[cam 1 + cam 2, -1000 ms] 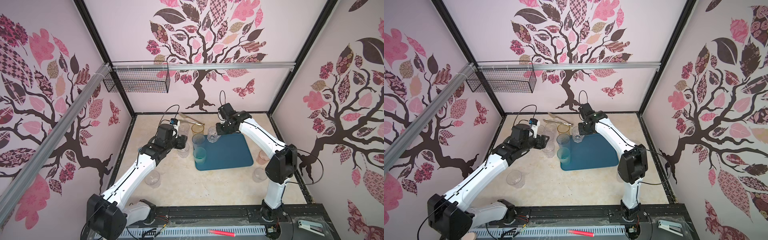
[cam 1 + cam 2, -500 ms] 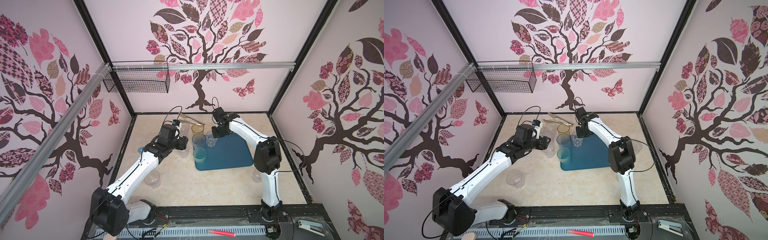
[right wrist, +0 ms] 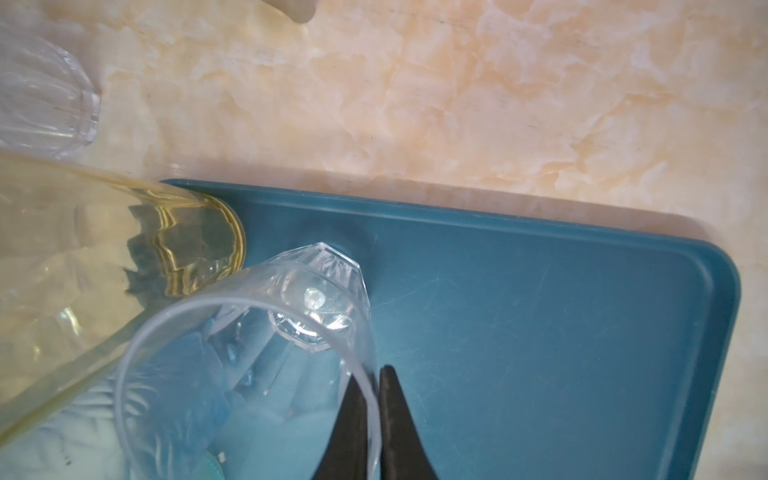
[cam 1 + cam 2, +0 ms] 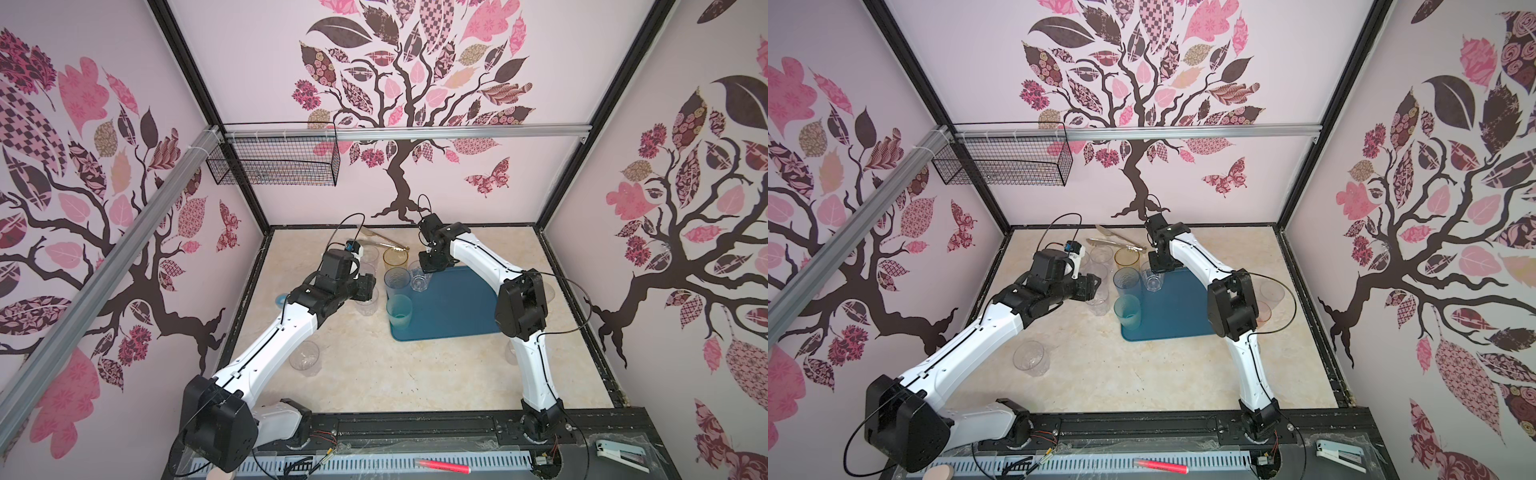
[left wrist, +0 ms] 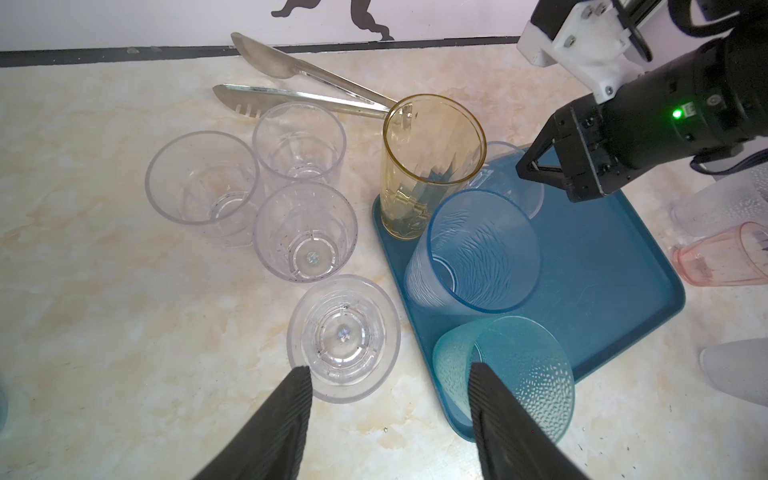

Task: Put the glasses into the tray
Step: 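Lower the clear glass onto the tray beside the yellow glass and release it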

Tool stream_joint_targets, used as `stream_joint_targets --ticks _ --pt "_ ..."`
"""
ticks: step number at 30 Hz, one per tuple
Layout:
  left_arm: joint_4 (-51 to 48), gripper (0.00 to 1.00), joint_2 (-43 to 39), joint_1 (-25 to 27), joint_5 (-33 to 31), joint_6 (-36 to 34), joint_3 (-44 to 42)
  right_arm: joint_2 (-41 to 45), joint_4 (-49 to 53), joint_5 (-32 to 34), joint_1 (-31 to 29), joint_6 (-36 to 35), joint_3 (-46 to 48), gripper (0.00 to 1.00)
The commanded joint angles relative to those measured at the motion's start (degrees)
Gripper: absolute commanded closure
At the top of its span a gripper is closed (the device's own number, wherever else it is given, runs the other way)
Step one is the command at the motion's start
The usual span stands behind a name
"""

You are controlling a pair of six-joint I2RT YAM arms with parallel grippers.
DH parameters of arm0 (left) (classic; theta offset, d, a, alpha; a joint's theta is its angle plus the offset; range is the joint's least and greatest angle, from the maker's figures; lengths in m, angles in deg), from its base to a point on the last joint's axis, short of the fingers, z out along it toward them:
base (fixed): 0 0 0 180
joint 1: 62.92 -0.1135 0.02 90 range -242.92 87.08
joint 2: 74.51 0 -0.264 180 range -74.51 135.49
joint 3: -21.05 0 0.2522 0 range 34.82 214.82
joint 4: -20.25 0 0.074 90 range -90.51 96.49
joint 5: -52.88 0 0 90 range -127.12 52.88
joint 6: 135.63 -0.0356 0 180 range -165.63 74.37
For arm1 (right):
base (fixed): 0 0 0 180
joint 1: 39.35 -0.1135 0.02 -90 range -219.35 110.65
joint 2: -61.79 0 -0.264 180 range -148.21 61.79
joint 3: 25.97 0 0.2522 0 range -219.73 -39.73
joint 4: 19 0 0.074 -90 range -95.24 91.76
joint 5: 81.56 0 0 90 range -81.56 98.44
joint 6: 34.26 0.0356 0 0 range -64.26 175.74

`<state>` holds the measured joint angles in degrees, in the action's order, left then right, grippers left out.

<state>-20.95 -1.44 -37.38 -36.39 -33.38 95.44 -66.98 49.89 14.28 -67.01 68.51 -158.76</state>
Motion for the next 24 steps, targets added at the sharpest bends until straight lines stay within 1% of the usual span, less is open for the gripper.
stream_joint_targets --ticks 1,4,9,11,14,21,24 --pt "-0.5 0.37 0.1 0.2 -0.7 0.1 0.7 -2.7 1.5 0.7 0.2 -0.4 -2.7 1.0" --pt "-0.5 0.37 0.0 0.1 -0.7 0.1 0.7 -3.1 1.5 1.0 0.2 -0.1 -3.2 1.0" --pt "-0.6 0.37 0.0 0.2 -1.1 0.0 0.8 -3.2 1.3 1.1 0.2 0.3 -3.8 0.88" --pt "-1.0 0.36 -0.2 0.2 -2.2 0.1 1.0 -3.1 1.9 1.3 0.2 0.2 -4.7 0.82" --pt "-1.7 0.36 -0.3 0.2 -3.7 0.0 1.4 -2.3 2.5 1.6 0.2 0.3 -5.2 0.76" --pt "-3.8 0.34 0.0 0.2 -5.8 0.1 3.1 1.4 2.9 2.3 0.2 0.7 -5.2 0.7" --pt "-6.5 0.34 0.5 0.1 -7.6 0.1 5.0 4.1 3.8 2.9 0.2 0.9 -5.2 0.68"
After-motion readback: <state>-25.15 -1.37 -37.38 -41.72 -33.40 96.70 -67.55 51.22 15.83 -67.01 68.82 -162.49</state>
